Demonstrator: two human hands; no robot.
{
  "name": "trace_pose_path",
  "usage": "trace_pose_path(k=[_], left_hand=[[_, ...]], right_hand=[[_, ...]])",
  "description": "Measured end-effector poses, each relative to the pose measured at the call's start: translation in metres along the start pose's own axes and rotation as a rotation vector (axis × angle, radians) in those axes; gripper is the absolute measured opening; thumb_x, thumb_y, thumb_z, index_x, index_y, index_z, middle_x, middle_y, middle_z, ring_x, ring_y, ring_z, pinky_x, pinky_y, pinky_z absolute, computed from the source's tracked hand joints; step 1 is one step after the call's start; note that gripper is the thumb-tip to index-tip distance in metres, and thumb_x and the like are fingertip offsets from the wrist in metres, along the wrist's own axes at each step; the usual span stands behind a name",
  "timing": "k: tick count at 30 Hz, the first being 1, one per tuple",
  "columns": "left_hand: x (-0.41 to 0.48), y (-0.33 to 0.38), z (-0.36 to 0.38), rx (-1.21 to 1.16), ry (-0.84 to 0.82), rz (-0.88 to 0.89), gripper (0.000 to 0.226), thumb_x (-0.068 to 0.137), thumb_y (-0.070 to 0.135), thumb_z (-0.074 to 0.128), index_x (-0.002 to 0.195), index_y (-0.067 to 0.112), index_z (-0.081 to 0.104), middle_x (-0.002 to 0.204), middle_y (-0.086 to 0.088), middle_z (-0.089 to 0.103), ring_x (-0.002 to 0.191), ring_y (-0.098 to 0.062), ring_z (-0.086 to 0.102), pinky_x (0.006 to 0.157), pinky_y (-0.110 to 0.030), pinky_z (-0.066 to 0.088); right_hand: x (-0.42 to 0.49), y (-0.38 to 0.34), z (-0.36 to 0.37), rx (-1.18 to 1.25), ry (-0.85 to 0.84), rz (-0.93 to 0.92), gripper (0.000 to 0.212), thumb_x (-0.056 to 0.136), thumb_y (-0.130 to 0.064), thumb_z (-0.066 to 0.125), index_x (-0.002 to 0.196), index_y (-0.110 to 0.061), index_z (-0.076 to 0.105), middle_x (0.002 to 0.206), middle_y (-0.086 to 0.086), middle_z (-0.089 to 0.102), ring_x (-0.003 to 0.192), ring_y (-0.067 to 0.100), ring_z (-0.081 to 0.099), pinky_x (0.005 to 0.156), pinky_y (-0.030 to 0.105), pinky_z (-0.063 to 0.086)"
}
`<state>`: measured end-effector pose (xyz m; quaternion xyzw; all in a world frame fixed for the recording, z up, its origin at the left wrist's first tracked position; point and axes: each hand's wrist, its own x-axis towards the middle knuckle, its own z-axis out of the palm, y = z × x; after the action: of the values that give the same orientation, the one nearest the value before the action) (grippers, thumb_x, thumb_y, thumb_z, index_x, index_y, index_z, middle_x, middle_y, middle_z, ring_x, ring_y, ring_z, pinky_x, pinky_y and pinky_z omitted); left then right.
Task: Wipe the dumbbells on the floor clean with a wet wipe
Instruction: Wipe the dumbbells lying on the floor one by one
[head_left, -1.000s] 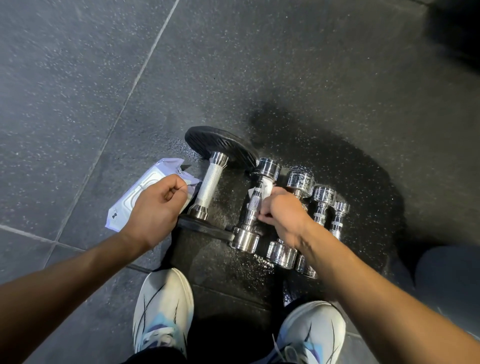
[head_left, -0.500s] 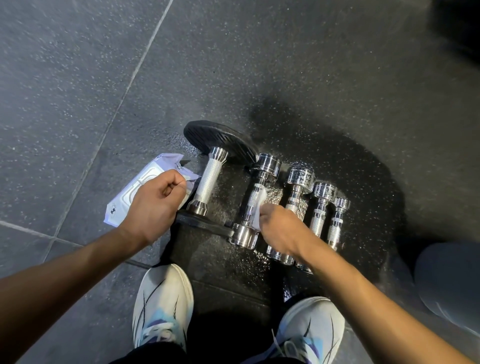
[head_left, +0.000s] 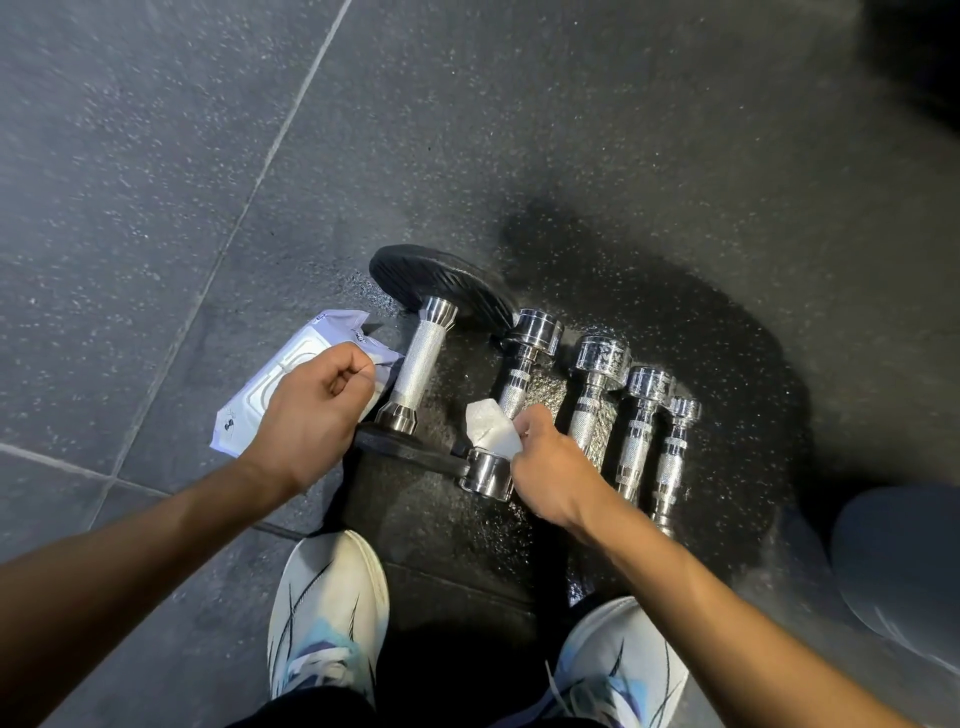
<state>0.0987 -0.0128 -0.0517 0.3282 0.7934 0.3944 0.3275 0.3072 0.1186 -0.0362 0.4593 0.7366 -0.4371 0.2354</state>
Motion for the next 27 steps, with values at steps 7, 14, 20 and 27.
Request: trace_pose_path(k=[7,14,20,27], left_hand=[[0.001,-0.001,-0.001,0.01,-0.002,0.0,0.022,0.09,0.031,0.05,0.079,0.012,0.054,0.06,-0.001,0.046,0.058,-0.013,0.04,0.059,-0.033,0.035],[0.001,0.0,0.0,0.031,-0.005,0.008,0.022,0.09,0.031,0.049,0.079,0.013,0.055,0.065,-0.015,0.052,0.059,-0.015,0.042,0.058,-0.037,0.037],[0.001,-0.001,0.0,0.018,0.005,-0.008,0.021,0.089,0.031,0.05,0.08,0.013,0.055,0.057,-0.003,0.046,0.057,-0.014,0.04,0.058,-0.035,0.036],[0.001,-0.002,0.0,0.018,0.013,-0.013,0.021,0.089,0.032,0.05,0.081,0.013,0.055,0.057,0.004,0.046,0.055,-0.013,0.039,0.057,-0.036,0.037]], right_hand=[[-0.001,-0.011,-0.011,-0.061,-0.057,-0.009,0.031,0.101,-0.001,0.037,0.131,-0.01,0.041,0.083,-0.004,0.056,0.063,0.011,0.054,0.046,0.02,0.039],[-0.03,-0.03,0.001,-0.331,0.058,-0.295,0.033,0.1,-0.007,0.045,0.133,-0.012,0.052,0.107,0.01,0.064,0.109,0.027,0.057,0.096,0.037,0.053],[-0.006,-0.03,0.015,-0.538,-0.019,-0.384,0.042,0.093,-0.007,0.047,0.133,-0.015,0.038,0.103,0.012,0.063,0.121,0.03,0.036,0.107,0.047,0.029],[0.013,-0.025,0.003,-0.758,-0.094,-0.433,0.06,0.087,-0.025,0.061,0.141,-0.016,0.037,0.109,0.01,0.064,0.133,0.029,0.03,0.114,0.055,0.015]])
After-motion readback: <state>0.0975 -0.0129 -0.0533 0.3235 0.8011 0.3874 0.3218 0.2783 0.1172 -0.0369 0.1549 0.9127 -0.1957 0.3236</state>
